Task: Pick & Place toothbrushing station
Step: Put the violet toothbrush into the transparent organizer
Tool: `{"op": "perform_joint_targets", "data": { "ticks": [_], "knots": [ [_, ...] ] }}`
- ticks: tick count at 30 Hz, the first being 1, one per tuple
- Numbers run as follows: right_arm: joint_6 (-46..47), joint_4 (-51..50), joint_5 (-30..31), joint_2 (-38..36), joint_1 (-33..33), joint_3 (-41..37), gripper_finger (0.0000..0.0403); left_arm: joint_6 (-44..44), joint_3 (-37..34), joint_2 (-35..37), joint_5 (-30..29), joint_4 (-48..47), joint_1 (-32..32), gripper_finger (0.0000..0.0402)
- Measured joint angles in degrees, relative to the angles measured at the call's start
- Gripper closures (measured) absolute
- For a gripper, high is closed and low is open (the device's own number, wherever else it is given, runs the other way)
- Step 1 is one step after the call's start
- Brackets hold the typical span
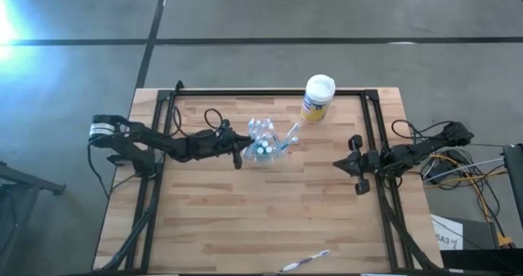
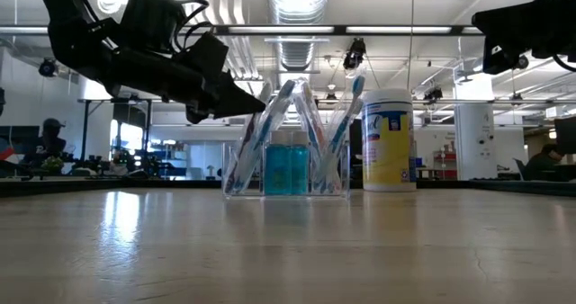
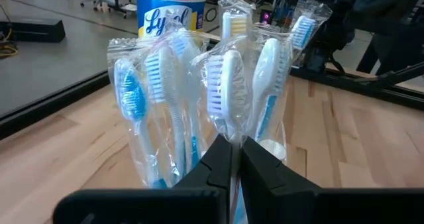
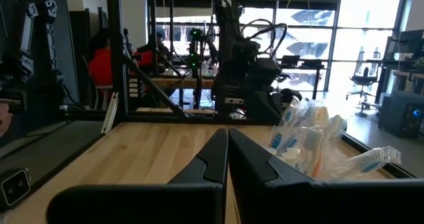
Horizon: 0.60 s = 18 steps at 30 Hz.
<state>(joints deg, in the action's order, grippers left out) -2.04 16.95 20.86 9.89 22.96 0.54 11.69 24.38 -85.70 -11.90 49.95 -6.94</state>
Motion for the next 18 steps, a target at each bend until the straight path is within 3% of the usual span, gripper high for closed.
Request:
{"op": "perform_joint_targets", "data": {
  "ticks": [5, 18],
  "knots": [
    [0.13, 0.0, -0.02, 0.0, 0.0, 0.0, 0.0394, 0.15, -0.17, 1.37, 0.06, -1.22, 0.0, 0.0363],
    [0.15, 0.01, -0.09, 0.02, 0.0, 0.0, 0.0394, 0.18, -0.35, 4.54, 5.35, -1.53, 0.06, 0.022]
  ]
}}
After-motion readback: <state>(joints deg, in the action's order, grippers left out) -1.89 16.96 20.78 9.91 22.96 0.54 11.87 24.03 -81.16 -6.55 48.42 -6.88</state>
